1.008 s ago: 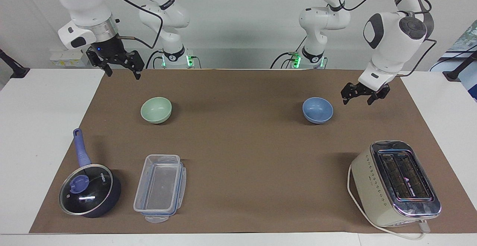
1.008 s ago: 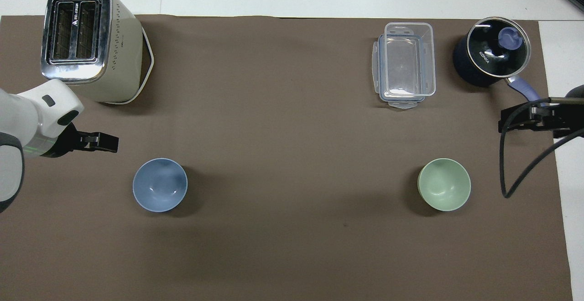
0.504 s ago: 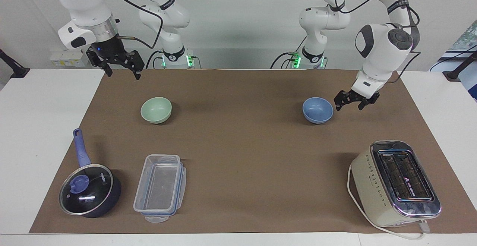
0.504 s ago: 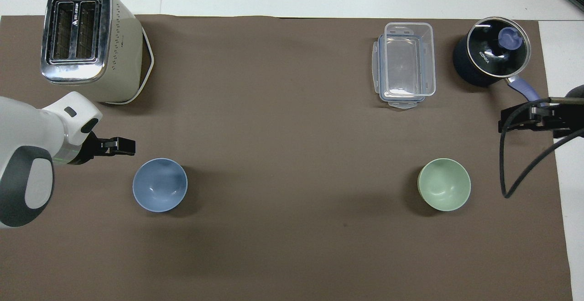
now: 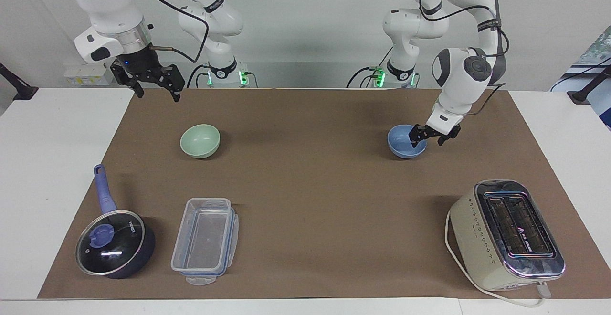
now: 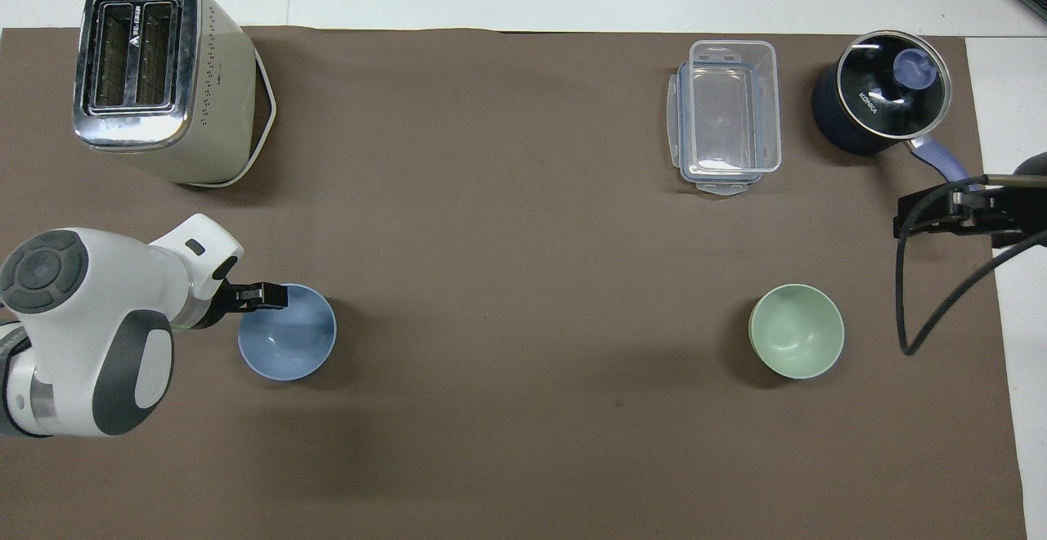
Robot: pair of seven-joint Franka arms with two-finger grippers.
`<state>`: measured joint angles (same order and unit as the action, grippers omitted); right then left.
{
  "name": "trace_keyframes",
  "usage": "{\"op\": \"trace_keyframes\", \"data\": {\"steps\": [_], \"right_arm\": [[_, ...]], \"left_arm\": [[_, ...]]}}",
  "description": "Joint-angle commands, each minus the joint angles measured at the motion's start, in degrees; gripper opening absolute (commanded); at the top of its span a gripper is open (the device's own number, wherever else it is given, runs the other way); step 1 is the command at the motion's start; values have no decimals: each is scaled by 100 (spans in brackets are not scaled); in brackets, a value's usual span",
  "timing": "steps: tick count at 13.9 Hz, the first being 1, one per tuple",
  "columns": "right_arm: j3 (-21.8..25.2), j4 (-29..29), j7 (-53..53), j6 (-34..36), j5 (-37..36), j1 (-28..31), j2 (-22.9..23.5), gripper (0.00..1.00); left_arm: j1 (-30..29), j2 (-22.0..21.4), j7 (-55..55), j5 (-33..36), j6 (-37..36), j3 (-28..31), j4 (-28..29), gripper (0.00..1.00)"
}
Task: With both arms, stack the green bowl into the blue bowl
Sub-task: 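Move the left gripper toward the blue bowl and grip its rim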
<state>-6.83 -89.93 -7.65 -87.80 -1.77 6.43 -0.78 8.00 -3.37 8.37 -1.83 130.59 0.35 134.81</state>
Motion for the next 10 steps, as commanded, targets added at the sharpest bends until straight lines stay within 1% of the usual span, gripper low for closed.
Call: {"op": "trace_keyframes", "data": {"steps": [1,4,5,6,7,10], "right_arm": [[-3,-86,80,-44,63,60,-62,100],[6,-86,80,-45,63,60,-62,100],[6,-86,71,-36,63,60,-62,100],[6,-86,71,-44,63,60,-62,100],[6,-95,71,-45,63,60,-62,100],[6,-95,62,-53,63,60,-71,100]], "left_arm": [[97,2,50,-72,448,62,326,100],[149,178,68,-81,739,62,449,100],[158,178,94,-72,722,62,458,58],[158,178,94,-72,722,62,449,23],[158,187,77,-72,722,62,449,0],[150,213,-2,-72,678,62,371,0]]}}
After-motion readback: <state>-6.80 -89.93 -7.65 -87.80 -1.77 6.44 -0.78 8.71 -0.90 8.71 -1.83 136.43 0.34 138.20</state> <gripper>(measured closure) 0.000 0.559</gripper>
